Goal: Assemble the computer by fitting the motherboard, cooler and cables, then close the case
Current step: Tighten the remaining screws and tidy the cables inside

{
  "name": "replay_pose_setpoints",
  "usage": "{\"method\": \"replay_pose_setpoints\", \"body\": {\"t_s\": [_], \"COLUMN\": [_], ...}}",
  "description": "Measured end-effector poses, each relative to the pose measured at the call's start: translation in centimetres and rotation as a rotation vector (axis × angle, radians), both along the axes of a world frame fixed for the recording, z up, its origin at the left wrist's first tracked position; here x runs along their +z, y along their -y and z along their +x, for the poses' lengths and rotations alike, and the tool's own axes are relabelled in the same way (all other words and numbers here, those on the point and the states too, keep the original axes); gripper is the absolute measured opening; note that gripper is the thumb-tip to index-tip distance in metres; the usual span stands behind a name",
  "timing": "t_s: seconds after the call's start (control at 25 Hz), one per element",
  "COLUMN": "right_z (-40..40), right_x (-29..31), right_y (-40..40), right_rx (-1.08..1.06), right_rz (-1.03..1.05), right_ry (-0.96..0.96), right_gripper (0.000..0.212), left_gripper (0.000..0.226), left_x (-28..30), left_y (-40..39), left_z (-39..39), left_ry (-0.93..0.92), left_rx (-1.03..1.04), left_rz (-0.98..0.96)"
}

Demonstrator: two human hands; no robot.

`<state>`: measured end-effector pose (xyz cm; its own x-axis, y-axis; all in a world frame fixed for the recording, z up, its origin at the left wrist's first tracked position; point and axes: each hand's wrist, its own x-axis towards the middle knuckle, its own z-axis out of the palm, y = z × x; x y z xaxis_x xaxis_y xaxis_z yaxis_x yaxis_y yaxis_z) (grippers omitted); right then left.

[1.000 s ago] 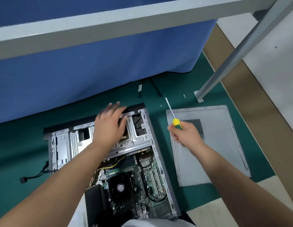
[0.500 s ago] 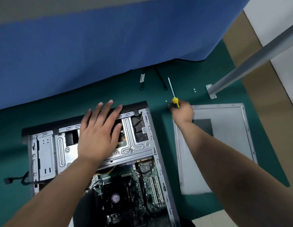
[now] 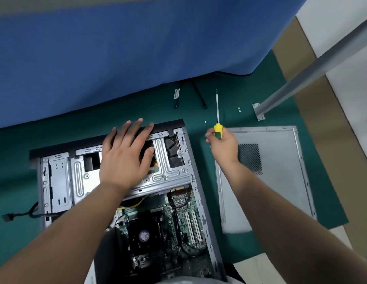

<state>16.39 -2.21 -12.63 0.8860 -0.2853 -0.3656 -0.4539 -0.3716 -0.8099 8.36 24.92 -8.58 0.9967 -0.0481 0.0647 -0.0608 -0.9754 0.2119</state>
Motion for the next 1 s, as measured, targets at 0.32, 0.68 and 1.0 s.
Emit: {"method": "replay_pose_setpoints", "body": {"t_s": [0.32, 0.68, 1.0], "right_z": [-12.3, -20.4, -22.7], "right_x": [10.9, 10.5, 9.9], "right_y": [-2.4, -6.3, -8.1], "right_rx": [0.183, 0.36, 0.21], "right_rz": [0.265, 0.16, 0.5], "right_ry": [0.015, -0.147, -0.443], "right_gripper": [0.01, 0.002, 0.012], "left_gripper": [0.027, 0.011, 0.035], "left_x": [4.5, 2.5, 1.8], "left_y": [1.6, 4.4, 1.4], "left_z": [-4.3, -16.5, -18.9], "left_ry": [-0.04, -0.466, -0.67], "left_rx": [0.037, 0.264, 0.441], "left_rz": [-0.714, -1.41, -1.862]}}
